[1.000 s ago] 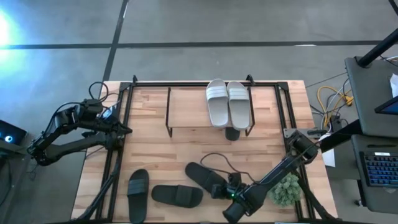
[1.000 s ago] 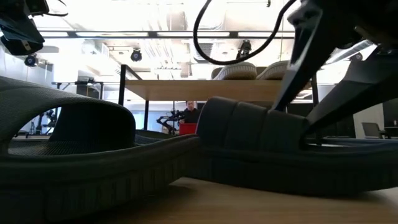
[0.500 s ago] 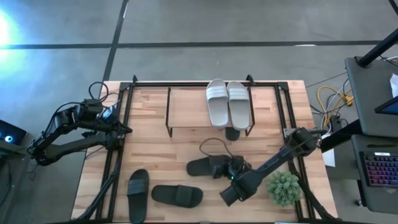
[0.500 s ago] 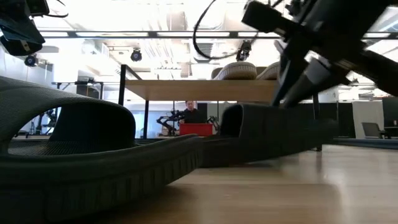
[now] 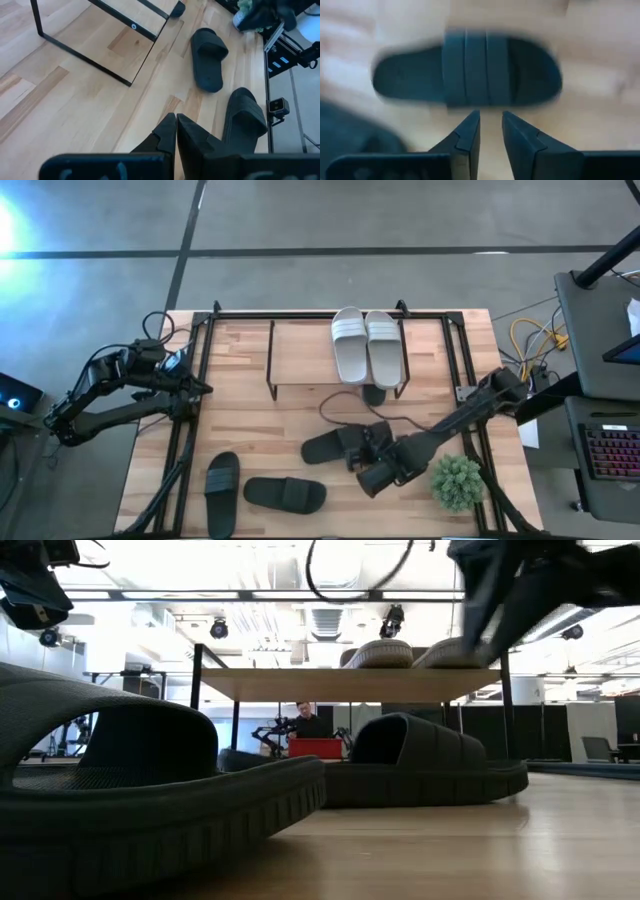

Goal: Pick and place slides into the shelf
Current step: Put the black slipper under the shelf

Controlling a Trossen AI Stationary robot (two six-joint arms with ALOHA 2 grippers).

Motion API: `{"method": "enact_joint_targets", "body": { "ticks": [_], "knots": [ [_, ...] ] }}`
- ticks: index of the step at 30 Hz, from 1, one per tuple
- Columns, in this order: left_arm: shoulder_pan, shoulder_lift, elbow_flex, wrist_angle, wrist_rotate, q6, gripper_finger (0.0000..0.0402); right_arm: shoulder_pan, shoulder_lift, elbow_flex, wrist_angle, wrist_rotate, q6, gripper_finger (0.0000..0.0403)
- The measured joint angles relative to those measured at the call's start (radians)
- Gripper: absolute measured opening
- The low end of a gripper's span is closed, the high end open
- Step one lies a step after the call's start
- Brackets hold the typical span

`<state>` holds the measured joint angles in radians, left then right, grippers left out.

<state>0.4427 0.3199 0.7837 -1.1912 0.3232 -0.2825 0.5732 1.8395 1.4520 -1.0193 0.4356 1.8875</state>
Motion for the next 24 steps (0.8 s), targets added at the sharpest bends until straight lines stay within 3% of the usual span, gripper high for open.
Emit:
{"method": "enact_joint_targets", "body": {
  "ticks": [3, 7, 15, 24],
  "knots": [
    [0.0, 0.0, 0.0, 0.005, -0.007, 0.001, 0.0, 0.015, 0.029, -0.001, 0.069, -0.069, 0.005, 0.0064],
    [0.0, 0.0, 0.0, 0.005, -0.008, 0.001, 0.0, 0.015, 0.099, -0.001, 0.124, -0.079, 0.007, 0.0044],
    [0.0, -0.001, 0.0, 0.005, -0.008, 0.01, 0.0, -0.021, 0.191, 0.0, 0.052, -0.081, -0.002, 0.0009],
    [0.0, -0.002, 0.0, 0.004, -0.007, 0.011, 0.0, -0.119, 0.195, -0.001, 0.001, 0.088, -0.037, 0.0009]
  ]
}}
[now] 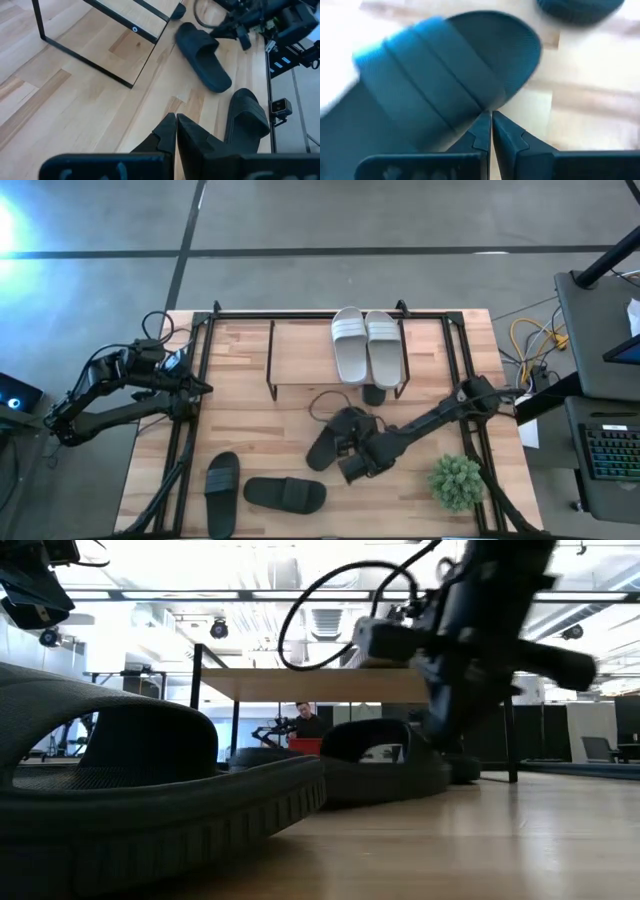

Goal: Pick and place slides into the shelf
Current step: Put the black slipper under the shelf

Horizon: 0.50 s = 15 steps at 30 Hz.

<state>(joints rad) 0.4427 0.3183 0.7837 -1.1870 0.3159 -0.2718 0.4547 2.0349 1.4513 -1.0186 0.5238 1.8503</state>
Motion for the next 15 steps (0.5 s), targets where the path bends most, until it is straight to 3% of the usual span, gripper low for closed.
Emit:
{"method": "enact_joint_targets", "body": {
  "ticks": [6, 13, 15],
  "knots": [
    [0.0, 0.0, 0.0, 0.0, 0.0, -0.001, 0.0, -0.029, -0.021, 0.014, -0.027, -0.018, -0.03, 0.0009],
    [0.0, 0.0, 0.0, -0.004, 0.001, -0.005, 0.0, 0.083, -0.07, 0.067, -0.142, 0.005, 0.119, 0.0009],
    [0.0, 0.0, 0.0, -0.004, 0.001, -0.001, 0.0, 0.116, -0.072, 0.067, -0.125, -0.058, 0.177, 0.0009]
  ]
}}
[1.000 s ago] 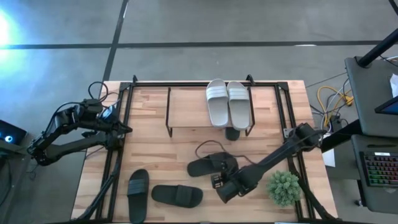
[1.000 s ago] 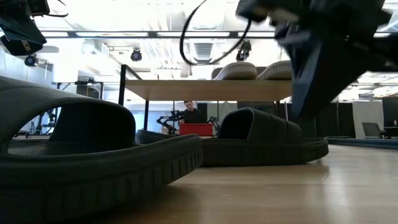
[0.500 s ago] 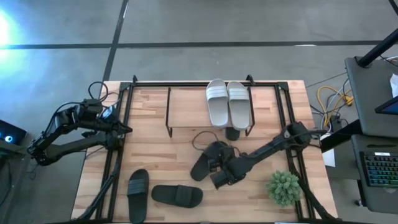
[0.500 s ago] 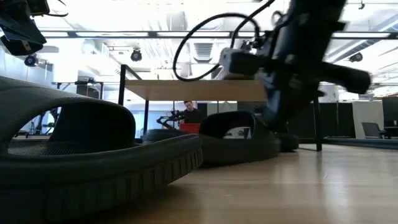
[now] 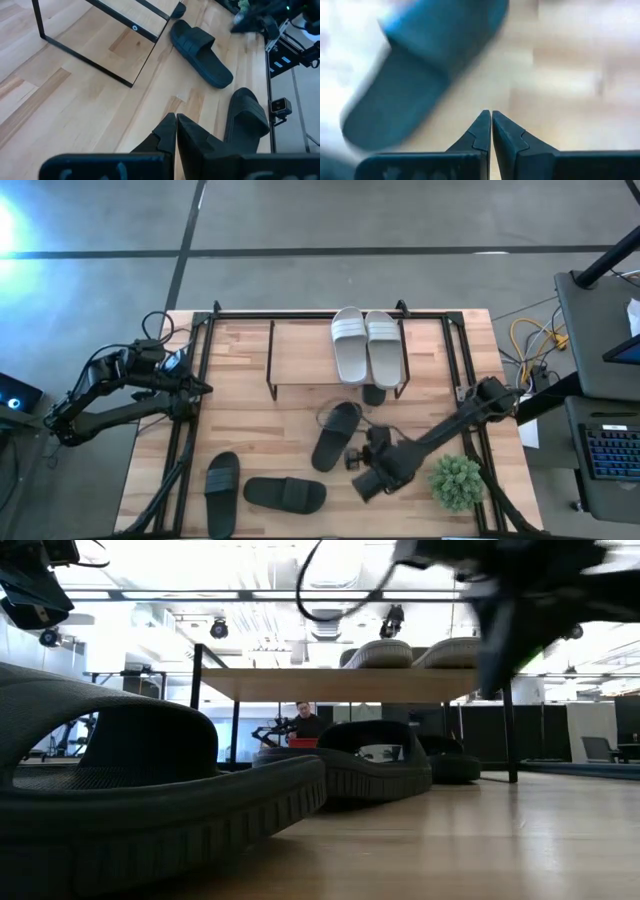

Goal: Pick and place slides into the shelf
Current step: Put the black slipper under the shelf

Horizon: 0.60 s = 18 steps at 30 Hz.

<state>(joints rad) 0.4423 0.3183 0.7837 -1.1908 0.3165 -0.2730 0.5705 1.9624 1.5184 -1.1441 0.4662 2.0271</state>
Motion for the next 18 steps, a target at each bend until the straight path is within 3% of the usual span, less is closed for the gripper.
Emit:
{"method": "enact_joint_targets", "body": {
  "ticks": [2, 9, 18],
  "knots": [
    [0.0, 0.0, 0.0, 0.001, 0.0, 0.001, 0.0, 0.023, 0.011, -0.002, 0.064, -0.068, 0.017, 0.0009],
    [0.0, 0.0, 0.0, 0.002, 0.0, 0.026, 0.0, 0.029, 0.083, -0.003, 0.473, -0.069, -0.098, 0.0009],
    [0.0, 0.0, -0.001, -0.001, 0.0, 0.027, 0.0, -0.013, 0.129, -0.003, 0.683, -0.051, -0.15, 0.0009]
  ]
}}
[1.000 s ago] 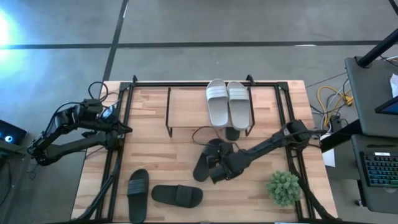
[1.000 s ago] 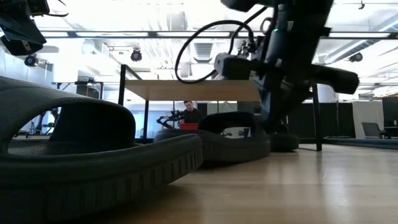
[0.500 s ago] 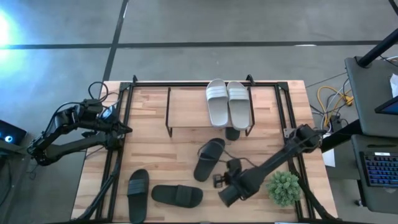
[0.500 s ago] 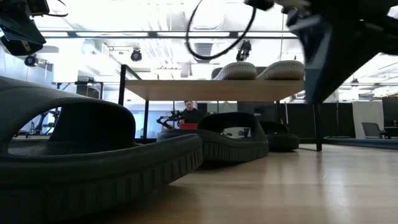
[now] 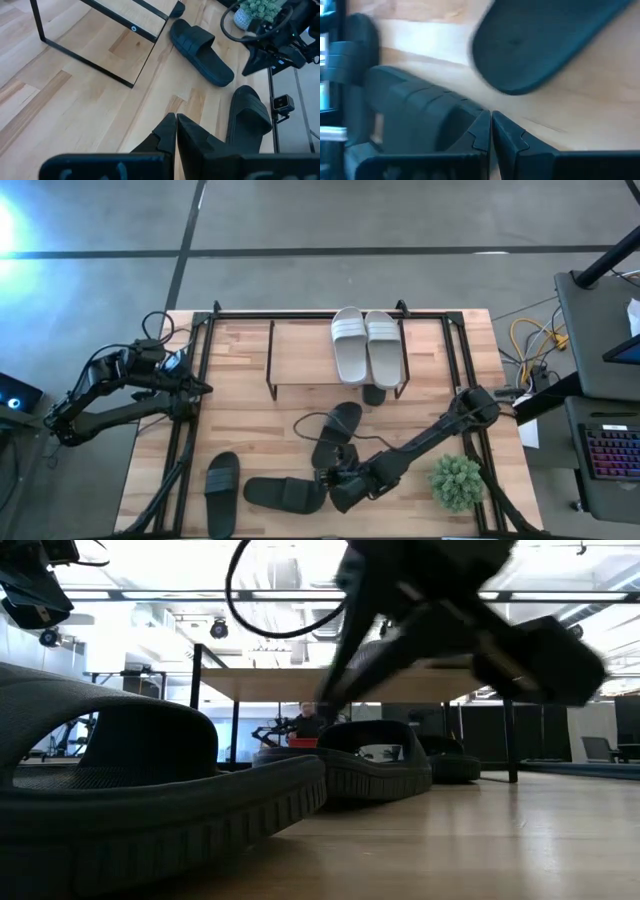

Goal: Pick and place slides into the shelf
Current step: Put the black slipper under the shelf

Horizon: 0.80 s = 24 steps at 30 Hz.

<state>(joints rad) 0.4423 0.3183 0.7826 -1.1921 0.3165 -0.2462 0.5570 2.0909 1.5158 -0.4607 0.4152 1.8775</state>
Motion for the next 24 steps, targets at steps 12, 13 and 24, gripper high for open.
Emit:
{"method": "enact_joint_targets", "body": {
  "ticks": [12, 13, 24],
  "knots": [
    [0.0, 0.0, 0.0, -0.017, 0.001, 0.034, 0.0, -0.031, 0.133, 0.115, 0.01, 0.023, 0.006, 0.0009],
    [0.0, 0.0, 0.0, -0.019, 0.001, 0.043, 0.0, -0.031, 0.14, 0.125, -0.017, 0.027, 0.027, 0.0009],
    [0.0, 0.0, 0.0, -0.031, 0.001, 0.074, 0.0, -0.038, 0.146, 0.231, -0.404, 0.047, 0.15, 0.0009]
  ]
}}
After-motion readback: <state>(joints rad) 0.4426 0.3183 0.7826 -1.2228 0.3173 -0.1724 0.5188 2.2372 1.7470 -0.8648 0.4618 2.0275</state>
